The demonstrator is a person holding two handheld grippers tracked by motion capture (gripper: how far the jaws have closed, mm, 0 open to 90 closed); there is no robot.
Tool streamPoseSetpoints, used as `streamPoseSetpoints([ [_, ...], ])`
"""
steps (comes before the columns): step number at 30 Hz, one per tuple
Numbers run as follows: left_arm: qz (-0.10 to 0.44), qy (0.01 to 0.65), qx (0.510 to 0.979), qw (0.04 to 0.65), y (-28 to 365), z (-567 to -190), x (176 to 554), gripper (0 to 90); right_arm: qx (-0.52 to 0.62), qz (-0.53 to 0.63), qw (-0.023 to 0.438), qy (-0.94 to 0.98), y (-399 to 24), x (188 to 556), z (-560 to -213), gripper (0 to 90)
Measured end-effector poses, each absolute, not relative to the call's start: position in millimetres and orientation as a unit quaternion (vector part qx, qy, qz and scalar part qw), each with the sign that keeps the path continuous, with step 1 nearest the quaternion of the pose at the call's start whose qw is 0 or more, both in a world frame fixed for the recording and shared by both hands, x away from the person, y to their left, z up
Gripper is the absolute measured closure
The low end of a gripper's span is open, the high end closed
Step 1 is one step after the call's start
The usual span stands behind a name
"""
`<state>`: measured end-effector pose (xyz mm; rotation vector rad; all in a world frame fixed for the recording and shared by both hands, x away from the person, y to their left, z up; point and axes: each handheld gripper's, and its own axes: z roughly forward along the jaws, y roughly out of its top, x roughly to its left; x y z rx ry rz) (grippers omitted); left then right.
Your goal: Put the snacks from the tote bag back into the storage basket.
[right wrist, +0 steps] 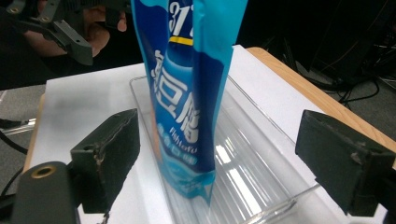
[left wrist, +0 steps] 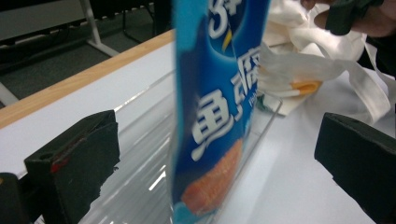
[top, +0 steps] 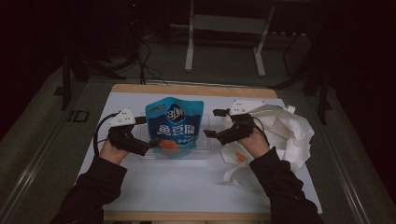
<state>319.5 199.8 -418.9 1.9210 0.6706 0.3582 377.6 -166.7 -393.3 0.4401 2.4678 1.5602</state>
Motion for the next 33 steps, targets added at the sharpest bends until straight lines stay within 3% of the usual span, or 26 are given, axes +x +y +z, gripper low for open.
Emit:
streamPoseSetpoints([
  [15, 0.171, 0.293, 0.790, 0.511, 208, -443, 282, 0.5, 0.161, 0.519, 0.103, 0.833, -199, 358, -404, 14.5],
  [33, 0.109, 0.235, 0.791, 0.555, 171, -436, 243, 0.4, 0.173, 0.519, 0.106, 0.830, -229, 335, -418, 14.5],
])
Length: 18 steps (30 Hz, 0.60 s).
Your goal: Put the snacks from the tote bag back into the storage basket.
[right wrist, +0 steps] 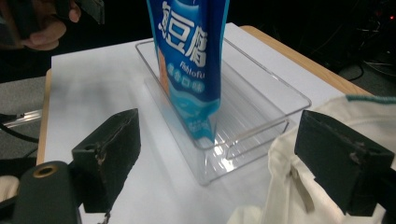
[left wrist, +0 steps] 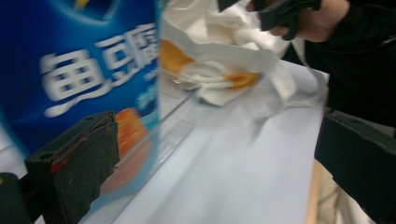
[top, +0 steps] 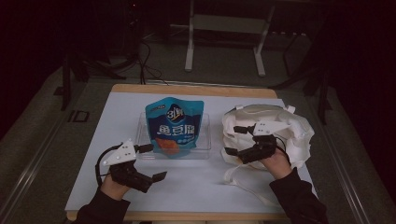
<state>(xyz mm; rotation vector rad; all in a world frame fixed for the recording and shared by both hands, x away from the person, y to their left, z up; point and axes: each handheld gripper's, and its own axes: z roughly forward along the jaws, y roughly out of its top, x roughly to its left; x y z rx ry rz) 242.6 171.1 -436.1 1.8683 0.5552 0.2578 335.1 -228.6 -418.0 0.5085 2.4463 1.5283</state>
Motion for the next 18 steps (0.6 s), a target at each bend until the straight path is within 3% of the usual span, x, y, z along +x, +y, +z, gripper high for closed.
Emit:
streamPoseSetpoints([
  [18, 0.074, 0.184, 0.820, 0.536, 117, -443, 253, 0.4, 0.172, 0.521, 0.119, 0.828, -257, 310, -418, 14.5],
])
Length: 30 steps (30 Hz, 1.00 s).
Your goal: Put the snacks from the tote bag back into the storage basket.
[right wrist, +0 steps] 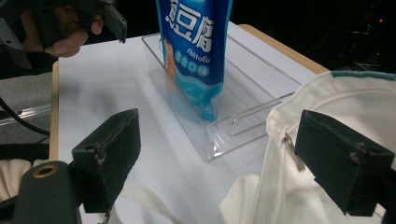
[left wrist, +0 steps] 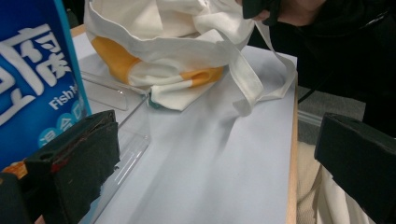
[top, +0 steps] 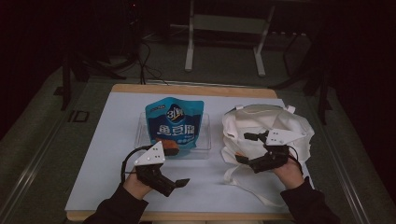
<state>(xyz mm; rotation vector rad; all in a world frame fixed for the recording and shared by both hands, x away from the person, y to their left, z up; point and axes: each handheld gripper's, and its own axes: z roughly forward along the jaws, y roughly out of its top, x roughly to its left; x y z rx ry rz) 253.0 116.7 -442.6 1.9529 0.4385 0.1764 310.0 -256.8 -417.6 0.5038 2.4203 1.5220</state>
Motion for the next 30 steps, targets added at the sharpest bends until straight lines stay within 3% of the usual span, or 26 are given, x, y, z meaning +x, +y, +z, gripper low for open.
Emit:
streamPoseSetpoints([
  [11, 0.050, 0.168, 0.832, 0.527, 100, -451, 248, 0.5, 0.179, 0.509, 0.131, 0.831, -269, 293, -429, 14.4],
  [30, 0.055, 0.158, 0.846, 0.507, 96, -470, 245, 0.4, 0.193, 0.507, 0.158, 0.825, -279, 282, -446, 14.4],
])
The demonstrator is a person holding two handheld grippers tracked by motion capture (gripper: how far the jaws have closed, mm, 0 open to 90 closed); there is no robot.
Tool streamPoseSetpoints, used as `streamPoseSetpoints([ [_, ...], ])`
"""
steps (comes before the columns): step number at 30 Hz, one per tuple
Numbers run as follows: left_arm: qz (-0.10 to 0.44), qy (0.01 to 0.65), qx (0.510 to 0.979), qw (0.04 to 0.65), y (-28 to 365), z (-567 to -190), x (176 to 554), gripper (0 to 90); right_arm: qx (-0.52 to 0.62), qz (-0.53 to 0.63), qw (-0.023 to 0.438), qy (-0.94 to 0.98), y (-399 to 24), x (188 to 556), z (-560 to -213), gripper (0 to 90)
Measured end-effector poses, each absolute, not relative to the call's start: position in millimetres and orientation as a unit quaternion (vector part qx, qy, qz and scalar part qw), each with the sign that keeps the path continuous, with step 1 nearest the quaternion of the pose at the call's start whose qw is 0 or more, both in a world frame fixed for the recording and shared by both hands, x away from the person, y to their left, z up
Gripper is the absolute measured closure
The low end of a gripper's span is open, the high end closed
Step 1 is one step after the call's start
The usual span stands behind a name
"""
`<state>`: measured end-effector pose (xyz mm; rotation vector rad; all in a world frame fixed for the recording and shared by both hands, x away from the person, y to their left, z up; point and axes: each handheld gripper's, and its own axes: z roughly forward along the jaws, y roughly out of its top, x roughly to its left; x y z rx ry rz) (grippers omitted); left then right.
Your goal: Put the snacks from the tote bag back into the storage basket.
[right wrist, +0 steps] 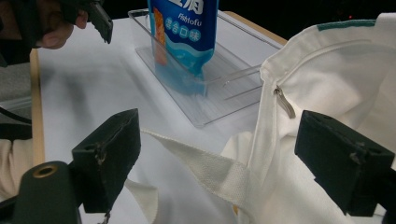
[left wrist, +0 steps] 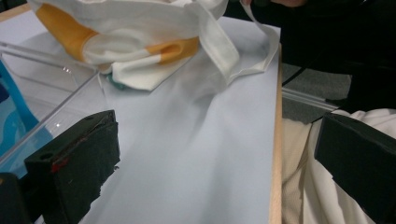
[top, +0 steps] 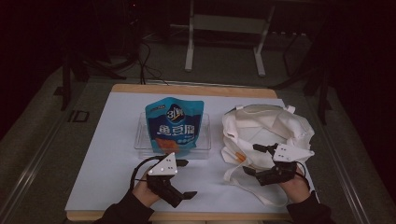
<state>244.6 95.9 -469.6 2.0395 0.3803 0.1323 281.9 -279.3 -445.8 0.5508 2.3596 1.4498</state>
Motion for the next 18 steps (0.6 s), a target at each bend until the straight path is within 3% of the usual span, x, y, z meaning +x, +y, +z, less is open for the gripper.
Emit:
streamPoseSetpoints([
  [18, 0.060, 0.165, 0.854, 0.489, 102, -482, 241, 0.4, 0.186, 0.496, 0.156, 0.834, -281, 274, -461, 14.5],
])
